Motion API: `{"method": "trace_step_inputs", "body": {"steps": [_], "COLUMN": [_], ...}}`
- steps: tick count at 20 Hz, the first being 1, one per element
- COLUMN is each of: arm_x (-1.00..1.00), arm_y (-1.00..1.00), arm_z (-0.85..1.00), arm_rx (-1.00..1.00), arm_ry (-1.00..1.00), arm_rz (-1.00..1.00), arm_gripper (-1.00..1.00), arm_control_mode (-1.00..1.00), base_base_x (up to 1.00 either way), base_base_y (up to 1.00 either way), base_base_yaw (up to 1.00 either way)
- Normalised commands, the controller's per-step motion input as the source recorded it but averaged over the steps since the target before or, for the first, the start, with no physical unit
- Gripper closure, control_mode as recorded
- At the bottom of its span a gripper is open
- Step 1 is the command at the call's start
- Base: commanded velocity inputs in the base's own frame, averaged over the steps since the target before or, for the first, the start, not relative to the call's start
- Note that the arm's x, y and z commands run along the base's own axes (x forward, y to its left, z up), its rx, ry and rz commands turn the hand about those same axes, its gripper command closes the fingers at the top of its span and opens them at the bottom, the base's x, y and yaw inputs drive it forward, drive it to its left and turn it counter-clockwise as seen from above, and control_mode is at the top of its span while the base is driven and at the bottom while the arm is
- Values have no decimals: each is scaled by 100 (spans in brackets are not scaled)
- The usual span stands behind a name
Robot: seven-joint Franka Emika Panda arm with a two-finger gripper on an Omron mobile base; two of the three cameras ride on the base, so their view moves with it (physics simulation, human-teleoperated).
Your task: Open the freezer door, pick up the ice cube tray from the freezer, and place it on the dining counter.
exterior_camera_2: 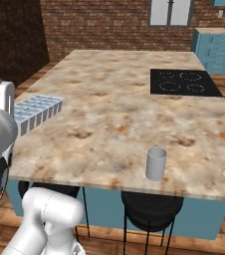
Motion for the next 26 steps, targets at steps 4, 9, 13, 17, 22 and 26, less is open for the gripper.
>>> {"method": "trace_step_inputs", "body": {"steps": [4, 9, 13, 17, 22, 26], "arm_x": [85, 100, 100, 100, 83, 39], "arm_y": [9, 33, 33, 28, 30, 19], "arm_z": [-61, -87, -98, -76, -86, -89], "arm_rx": [-1, -5, -3, -2, -1, 0], "arm_ry": [8, 12, 5, 5, 0, -8], "arm_rz": [0, -1, 0, 0, 0, 0], "arm_gripper": [100, 100, 100, 100, 100, 100], "arm_control_mode": [-100, -100, -100, -100, -100, -100], "base_base_x": [0, 0, 0, 0, 0, 0], "base_base_y": [0, 0, 0, 0, 0, 0], "base_base_yaw": [0, 0, 0, 0, 0, 0]}}
